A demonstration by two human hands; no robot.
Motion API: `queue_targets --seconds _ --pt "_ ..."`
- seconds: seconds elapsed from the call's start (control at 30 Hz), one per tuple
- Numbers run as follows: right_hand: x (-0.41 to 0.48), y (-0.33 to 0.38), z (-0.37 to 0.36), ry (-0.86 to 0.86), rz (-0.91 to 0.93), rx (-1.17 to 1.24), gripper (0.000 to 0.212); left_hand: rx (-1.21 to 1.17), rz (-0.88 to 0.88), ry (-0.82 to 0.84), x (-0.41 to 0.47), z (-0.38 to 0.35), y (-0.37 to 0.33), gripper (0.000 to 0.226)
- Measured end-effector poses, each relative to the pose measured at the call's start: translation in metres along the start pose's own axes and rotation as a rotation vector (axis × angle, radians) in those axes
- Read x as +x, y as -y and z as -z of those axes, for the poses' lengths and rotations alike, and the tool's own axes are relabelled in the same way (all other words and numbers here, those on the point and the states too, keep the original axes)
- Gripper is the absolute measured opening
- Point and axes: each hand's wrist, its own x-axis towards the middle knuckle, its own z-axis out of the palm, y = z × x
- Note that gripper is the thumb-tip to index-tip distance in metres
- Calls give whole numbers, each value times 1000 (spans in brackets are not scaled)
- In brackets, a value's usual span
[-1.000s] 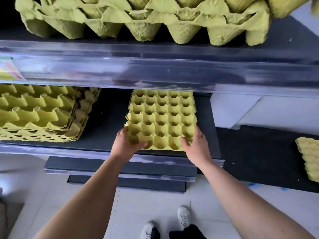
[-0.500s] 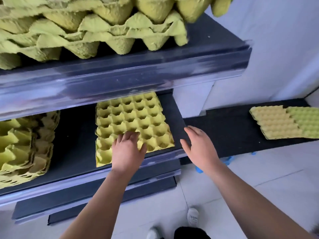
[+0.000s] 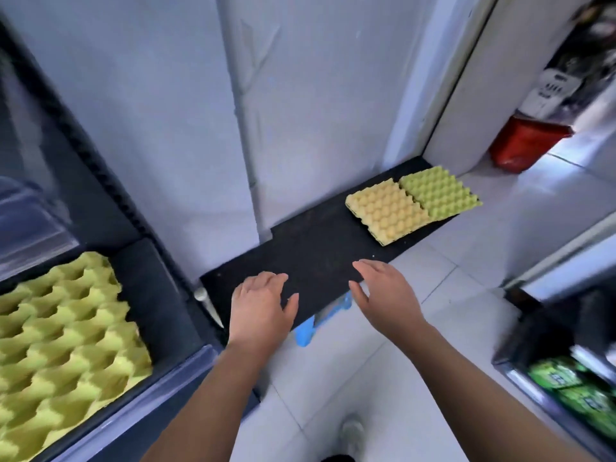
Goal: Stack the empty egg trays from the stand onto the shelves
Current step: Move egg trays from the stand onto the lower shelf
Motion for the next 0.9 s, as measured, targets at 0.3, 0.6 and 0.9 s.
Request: queue_targets --seconds 0.3,0.6,0.9 --pt "59 -160 38 36 -131 17 40 -67 -8 138 104 -87 -135 45" --pt "160 -266 36 74 -236 50 33 -22 -48 269 230 -156 -206 47" --pt "281 -363 15 186 -349 95 46 0 -17 408 378 -210 -250 49"
